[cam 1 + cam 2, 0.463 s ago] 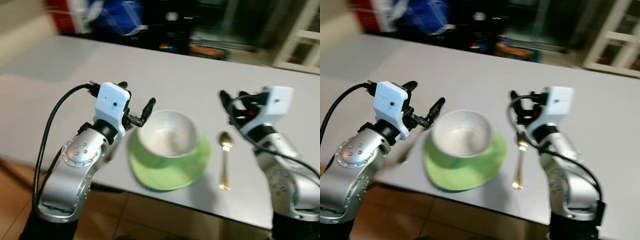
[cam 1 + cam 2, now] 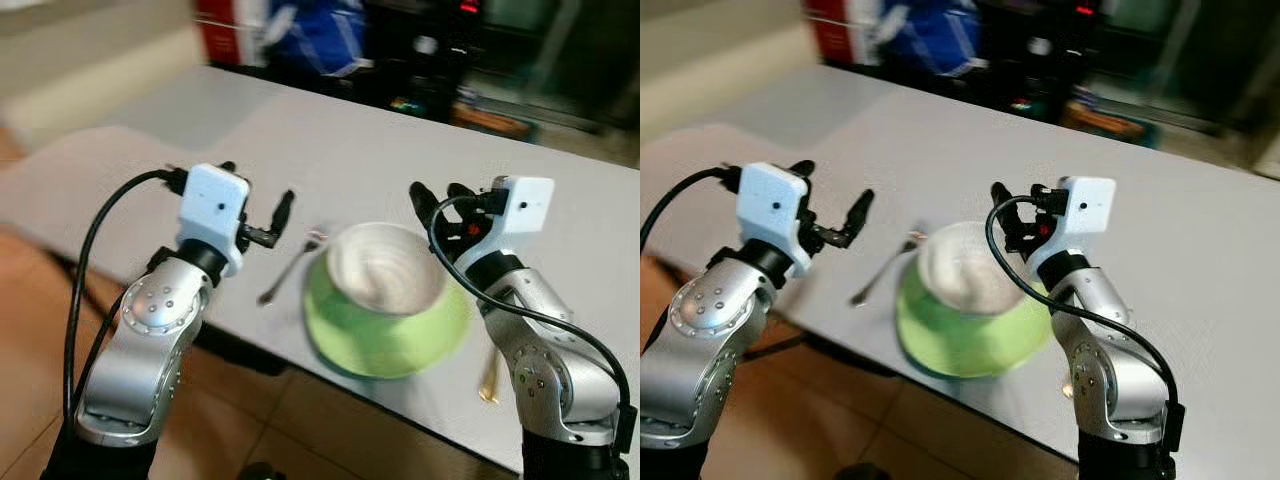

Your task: Setting the table

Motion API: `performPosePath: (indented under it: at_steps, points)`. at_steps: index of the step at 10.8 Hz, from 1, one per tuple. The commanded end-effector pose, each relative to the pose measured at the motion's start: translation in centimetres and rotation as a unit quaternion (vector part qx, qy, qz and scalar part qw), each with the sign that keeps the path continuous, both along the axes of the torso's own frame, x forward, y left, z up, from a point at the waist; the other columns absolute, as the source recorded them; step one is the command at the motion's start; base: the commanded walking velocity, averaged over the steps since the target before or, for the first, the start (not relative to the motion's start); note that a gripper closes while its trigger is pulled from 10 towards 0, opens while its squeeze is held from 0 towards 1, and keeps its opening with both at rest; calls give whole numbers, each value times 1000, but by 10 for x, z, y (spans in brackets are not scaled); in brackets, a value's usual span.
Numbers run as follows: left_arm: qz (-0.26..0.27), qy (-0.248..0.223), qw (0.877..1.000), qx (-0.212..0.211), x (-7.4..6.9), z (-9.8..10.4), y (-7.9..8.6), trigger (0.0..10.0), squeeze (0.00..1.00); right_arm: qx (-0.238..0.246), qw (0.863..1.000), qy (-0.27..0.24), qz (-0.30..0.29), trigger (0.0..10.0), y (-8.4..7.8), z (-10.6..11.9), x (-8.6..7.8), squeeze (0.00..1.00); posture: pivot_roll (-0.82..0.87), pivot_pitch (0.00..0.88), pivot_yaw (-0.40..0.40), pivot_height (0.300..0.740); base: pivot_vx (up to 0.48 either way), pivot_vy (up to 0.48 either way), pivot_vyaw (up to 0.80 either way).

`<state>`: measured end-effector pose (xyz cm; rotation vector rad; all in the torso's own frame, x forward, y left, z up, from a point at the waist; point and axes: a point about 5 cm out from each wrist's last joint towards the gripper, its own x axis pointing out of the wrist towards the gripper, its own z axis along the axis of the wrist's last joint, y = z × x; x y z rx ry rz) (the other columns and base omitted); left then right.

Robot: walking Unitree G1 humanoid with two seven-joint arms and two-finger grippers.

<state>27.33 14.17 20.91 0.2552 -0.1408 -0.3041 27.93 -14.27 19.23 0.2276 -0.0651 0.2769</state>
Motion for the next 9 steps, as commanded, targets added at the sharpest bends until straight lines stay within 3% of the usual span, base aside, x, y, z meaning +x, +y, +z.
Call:
performPosePath:
  at_steps: [1,4,6,9]
  points:
    - [21,-2,1000,-12,2,0,5,10000,0,-4,1000,-9,-11,10000,-3,2,-2,0,39,0,-1,740,0,0,800]
    - [15,8,999,-47,1,-1,3,10000,0,-9,1000,-11,-10,10000,-2,1,0,0,43,0,3,740,0,0,800]
    - [34,7,998,-52,0,-8,9,10000,0,-11,1000,-6,-3,10000,-1,-2,-3,0,34,0,1,740,0,0,800]
    - [59,-13,997,-47,2,-3,16,10000,0,-7,1000,-5,1,10000,-3,-2,0,0,51,0,-12,740,0,0,800]
